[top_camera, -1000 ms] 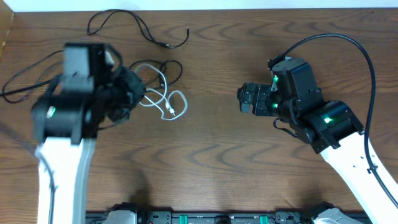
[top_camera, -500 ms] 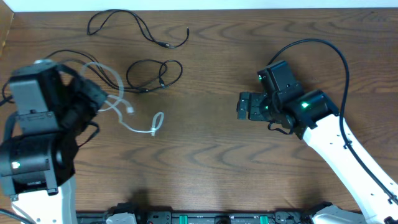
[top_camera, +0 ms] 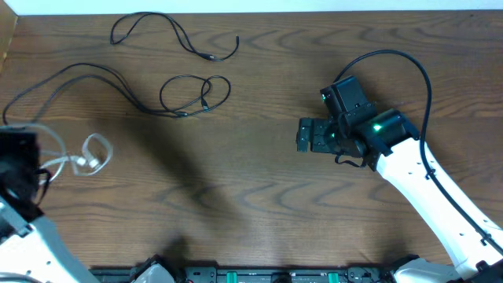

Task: Untangle cables
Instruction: 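Carry the white cable with the left gripper to the lower left, then lower the white cable at the left edge and open the left gripper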

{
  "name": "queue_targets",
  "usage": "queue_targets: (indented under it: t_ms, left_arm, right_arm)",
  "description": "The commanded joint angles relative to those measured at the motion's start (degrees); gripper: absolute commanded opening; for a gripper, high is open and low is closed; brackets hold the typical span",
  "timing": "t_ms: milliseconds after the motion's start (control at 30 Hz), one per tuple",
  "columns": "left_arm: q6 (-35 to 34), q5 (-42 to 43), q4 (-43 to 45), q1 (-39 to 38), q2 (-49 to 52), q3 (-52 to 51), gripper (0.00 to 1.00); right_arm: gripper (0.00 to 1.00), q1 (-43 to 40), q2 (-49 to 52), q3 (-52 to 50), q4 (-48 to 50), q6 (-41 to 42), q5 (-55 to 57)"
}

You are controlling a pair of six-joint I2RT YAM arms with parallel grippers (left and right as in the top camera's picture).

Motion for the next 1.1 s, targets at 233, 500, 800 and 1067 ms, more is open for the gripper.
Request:
queue_targets:
  t_ms: [233, 500, 800, 1067]
  left_arm:
    - [-14.7, -14.1, -2.5, 7.8, 10.9, 0.2, 0.07]
    - [-20.1, -14.0, 1.9, 7.8, 20.1, 0.2, 0.07]
    - [-11.0, -6.5, 18.0, 7.8, 21.9, 0.2, 0.08]
    - [-9.9, -9.0, 13.4, 7.8, 25.0, -2.2, 0.07]
  right_arm:
    - [0.99, -0.2, 0.0, -0.4, 0.1, -0.3, -0.3]
    - [0.99, -0.2, 0.0, -0.4, 0.6, -0.3, -0.3]
    - [0.99, -0.2, 0.0, -0.4, 1.1, -0.3, -0.1]
    - [0.99, -0.2, 0.1, -0.7, 3.3, -0.3, -0.1]
